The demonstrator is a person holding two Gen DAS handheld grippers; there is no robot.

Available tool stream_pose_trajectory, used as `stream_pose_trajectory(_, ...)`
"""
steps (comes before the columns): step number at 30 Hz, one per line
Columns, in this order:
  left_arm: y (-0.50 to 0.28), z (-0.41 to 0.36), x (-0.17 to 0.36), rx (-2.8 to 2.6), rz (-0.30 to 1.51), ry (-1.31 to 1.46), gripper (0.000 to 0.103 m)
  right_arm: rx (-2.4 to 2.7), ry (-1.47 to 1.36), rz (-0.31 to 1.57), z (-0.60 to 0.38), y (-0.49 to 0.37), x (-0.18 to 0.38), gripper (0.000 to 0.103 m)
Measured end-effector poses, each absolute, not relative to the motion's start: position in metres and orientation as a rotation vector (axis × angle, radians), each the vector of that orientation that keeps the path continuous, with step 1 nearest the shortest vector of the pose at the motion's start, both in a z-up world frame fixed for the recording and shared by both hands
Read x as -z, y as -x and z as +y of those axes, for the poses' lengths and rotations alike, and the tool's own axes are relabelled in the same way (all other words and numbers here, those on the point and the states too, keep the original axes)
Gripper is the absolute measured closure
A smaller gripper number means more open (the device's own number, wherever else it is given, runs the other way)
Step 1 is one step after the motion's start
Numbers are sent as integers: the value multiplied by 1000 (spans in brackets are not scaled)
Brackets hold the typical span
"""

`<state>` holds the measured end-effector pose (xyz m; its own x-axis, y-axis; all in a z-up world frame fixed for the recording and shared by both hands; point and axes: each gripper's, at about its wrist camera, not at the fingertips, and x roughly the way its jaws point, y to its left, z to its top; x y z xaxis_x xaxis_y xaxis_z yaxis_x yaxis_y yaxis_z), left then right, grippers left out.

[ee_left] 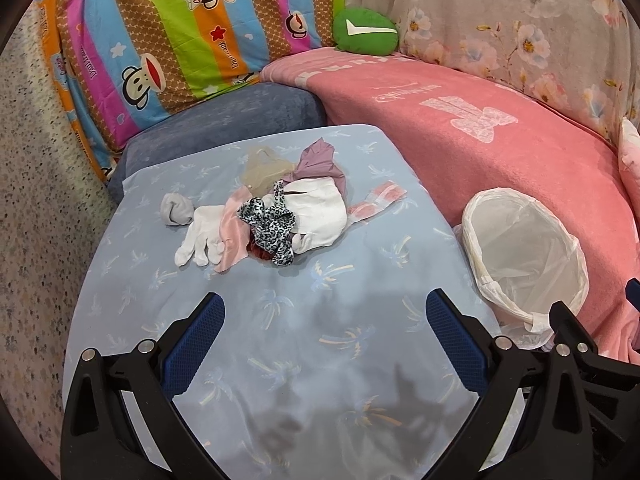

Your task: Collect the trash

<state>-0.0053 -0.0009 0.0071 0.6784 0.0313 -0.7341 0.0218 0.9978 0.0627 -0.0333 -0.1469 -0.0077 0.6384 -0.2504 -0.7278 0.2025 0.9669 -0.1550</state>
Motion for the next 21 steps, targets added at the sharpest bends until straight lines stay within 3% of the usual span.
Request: stream_pose_trajectory(21, 11, 1, -4, -38, 855, -54, 7, 245, 71, 845, -147, 41, 8, 6)
